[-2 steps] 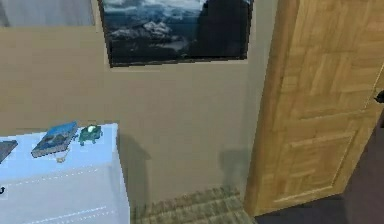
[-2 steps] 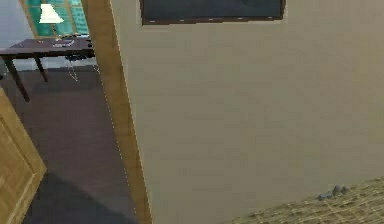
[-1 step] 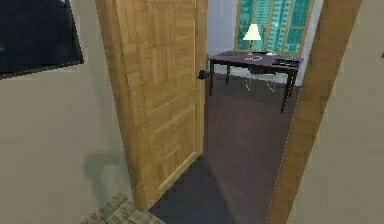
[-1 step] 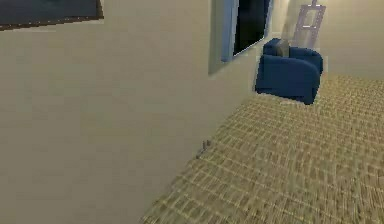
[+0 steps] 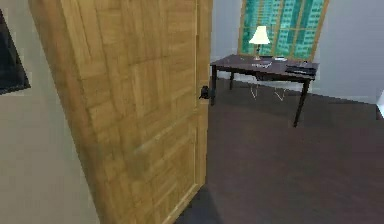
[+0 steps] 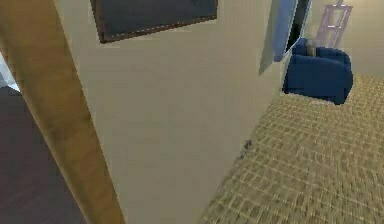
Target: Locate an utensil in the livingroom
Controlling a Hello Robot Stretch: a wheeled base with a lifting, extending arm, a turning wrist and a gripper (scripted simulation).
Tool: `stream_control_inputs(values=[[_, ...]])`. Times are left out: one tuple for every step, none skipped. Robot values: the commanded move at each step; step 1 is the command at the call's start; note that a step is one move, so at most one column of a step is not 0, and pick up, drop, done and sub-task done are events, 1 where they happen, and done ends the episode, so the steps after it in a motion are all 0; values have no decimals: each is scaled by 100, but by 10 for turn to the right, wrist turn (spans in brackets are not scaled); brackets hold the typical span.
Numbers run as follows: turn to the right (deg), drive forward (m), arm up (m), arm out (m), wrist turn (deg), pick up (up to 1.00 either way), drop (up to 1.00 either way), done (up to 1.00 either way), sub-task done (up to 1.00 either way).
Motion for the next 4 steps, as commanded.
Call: stream_control_inputs(values=[[0,60,0,0,0,0,0,0,0],[450,0,0,0,0,0,0,0,0],[60,0,0,0,0,0,0,0,0],[0,80,0,0,0,0,0,0,0]])
